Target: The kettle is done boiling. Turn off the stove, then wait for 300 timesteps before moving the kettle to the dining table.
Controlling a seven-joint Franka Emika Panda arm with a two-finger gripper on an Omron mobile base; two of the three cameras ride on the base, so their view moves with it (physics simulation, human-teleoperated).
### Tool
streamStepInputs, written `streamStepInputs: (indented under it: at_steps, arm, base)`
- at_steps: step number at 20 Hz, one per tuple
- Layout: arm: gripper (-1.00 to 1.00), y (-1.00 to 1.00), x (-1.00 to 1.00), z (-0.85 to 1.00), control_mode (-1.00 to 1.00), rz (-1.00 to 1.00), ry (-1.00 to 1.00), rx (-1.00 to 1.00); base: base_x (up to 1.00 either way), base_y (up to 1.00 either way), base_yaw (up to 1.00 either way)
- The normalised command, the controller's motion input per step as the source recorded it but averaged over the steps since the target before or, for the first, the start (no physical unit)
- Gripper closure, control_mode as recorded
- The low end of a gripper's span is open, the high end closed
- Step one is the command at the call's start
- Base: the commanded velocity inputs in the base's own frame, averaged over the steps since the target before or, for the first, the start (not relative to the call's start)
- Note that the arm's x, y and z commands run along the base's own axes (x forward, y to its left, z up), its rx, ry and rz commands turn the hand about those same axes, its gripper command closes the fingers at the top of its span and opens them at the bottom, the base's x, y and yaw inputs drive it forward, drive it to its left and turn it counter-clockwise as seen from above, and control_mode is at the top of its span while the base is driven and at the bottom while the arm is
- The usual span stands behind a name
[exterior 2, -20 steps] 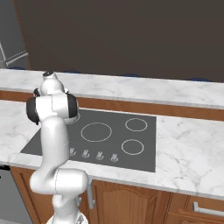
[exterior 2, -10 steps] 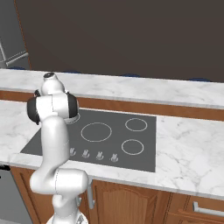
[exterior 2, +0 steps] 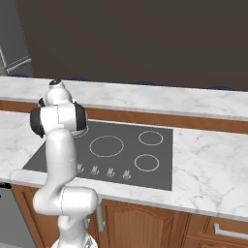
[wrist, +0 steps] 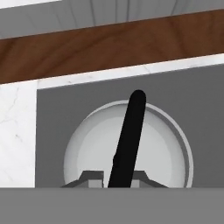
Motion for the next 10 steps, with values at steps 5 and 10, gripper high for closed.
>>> streamStepInputs:
  at_steps: [5, 10]
  arm:
    - [1.0, 0.0, -0.02, 0.23, -1.0, -0.04, 0.0, 0.0]
    - [1.0, 0.0, -0.04, 0.37, -1.0, -0.07, 0.0, -0.01]
  base:
    - [0.0, 0.0, 0.0]
    - [0.0, 0.0, 0.0]
